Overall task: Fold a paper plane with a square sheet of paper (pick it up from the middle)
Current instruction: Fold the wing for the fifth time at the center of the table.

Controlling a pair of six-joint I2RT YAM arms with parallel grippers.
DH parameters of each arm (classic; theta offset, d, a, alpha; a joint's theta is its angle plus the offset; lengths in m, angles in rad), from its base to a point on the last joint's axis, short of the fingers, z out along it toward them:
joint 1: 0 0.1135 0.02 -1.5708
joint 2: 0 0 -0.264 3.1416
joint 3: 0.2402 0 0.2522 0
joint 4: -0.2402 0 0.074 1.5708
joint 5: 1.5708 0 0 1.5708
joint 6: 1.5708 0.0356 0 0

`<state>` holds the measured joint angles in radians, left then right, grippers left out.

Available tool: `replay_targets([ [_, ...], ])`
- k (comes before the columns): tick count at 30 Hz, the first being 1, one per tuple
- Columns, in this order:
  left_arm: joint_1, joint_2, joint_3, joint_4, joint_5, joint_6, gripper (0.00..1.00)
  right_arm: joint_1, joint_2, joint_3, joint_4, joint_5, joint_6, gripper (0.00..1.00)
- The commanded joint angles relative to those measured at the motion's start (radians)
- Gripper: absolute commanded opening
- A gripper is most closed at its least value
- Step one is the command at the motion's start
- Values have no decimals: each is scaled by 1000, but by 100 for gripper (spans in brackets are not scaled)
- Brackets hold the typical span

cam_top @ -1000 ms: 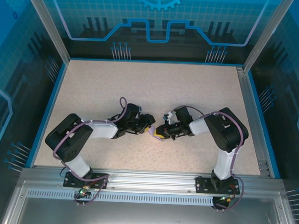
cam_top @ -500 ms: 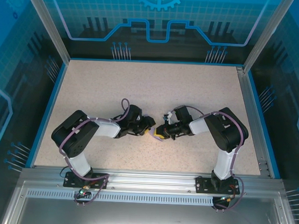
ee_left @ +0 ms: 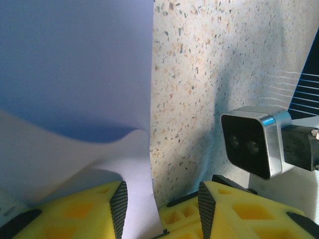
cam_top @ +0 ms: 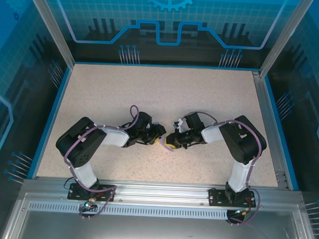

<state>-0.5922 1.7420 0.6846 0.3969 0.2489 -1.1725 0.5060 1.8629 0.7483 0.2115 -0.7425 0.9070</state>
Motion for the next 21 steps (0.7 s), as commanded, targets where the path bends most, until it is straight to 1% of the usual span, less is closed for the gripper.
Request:
replay_targets([
  [1, -6, 40, -4, -73, -29, 18, 47, 8, -10, -33, -171, 59, -42, 9],
  [6, -6, 43, -5, -77, -26, 18, 46, 8, -38, -48, -184, 47, -63, 10],
  [13, -6, 42, -3, -78, -23, 21, 46, 8, -85, -74, -215, 56, -86, 14],
  [16, -6, 44, 0, -81, -18, 23, 46, 7, -99, -79, -223, 58, -91, 14],
  [19, -6, 43, 3, -86, -16, 25, 46, 8, -105, -81, -231, 53, -96, 13],
  [21, -5, 41, 3, -89, -16, 25, 46, 7, -107, -85, -244, 61, -106, 9],
])
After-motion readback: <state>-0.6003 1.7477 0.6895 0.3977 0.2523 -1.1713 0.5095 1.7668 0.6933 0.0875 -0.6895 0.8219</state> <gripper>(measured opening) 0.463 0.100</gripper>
